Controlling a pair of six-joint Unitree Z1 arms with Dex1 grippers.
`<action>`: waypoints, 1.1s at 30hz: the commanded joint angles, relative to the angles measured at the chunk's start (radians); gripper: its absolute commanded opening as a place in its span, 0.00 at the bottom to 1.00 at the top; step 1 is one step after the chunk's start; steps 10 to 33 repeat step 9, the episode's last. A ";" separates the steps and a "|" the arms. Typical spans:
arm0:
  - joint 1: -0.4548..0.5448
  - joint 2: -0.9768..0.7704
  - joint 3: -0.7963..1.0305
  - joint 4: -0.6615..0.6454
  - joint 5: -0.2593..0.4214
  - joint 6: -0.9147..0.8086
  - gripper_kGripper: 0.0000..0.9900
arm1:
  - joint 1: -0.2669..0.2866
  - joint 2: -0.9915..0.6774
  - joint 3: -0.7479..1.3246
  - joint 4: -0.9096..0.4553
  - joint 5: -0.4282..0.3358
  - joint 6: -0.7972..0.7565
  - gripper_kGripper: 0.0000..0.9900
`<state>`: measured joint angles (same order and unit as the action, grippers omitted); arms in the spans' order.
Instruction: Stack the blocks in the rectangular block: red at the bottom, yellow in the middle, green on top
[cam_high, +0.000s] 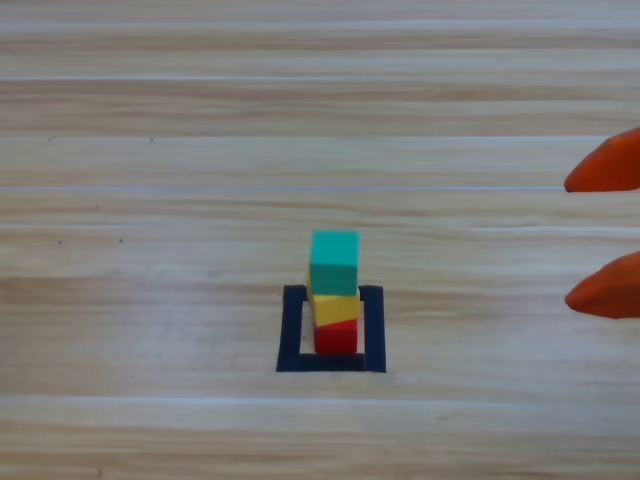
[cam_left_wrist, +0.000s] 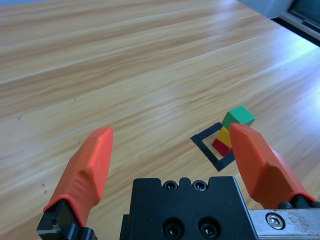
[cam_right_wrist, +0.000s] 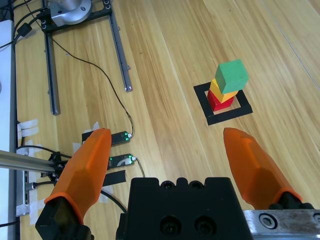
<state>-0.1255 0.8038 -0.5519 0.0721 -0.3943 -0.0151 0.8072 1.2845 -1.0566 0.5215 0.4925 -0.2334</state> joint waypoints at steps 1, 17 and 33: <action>-0.140 0.063 -0.089 -0.020 -0.147 0.081 1.00 | 0.007 0.012 0.029 -0.017 -0.005 -0.003 1.00; -0.210 0.072 -0.100 0.018 -0.161 0.112 1.00 | 0.007 0.010 0.029 -0.017 -0.008 -0.003 1.00; -0.210 0.072 -0.100 0.018 -0.161 0.112 1.00 | 0.007 0.010 0.029 -0.017 -0.008 -0.003 1.00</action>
